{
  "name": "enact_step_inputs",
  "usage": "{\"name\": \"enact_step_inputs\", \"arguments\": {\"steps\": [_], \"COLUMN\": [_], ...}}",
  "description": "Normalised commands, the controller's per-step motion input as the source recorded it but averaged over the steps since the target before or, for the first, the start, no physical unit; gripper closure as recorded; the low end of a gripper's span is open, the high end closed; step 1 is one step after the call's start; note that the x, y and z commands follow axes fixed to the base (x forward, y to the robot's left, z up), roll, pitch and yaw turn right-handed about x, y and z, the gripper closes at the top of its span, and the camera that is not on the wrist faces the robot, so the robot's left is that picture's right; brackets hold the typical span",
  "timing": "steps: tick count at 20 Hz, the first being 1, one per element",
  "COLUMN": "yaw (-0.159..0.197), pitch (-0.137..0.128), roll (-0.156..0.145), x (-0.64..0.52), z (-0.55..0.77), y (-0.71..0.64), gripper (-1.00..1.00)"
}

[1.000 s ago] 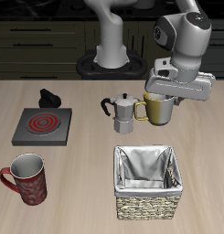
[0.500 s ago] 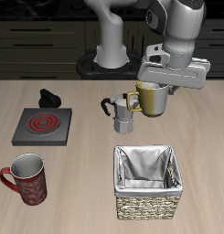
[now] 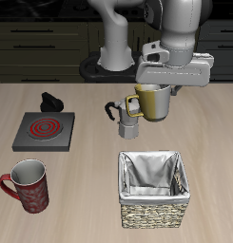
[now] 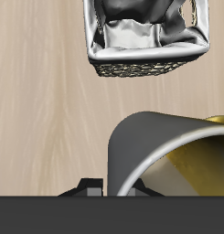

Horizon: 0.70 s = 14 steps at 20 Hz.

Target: Place the white and yellow mug in the basket

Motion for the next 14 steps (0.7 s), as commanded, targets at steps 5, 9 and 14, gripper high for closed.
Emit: {"name": "enact_step_inputs", "arguments": {"steps": [5,9,14], "yaw": [0.017,0.022,0.013], "pitch": [0.001,-0.024,0.002], "roll": [-0.008,-0.036,0.003], "x": [0.32,0.37,0.38], "z": [0.3,0.3,0.24], "y": [-0.18,-0.34,-0.29], "gripper": [1.0,1.0,1.0]}}
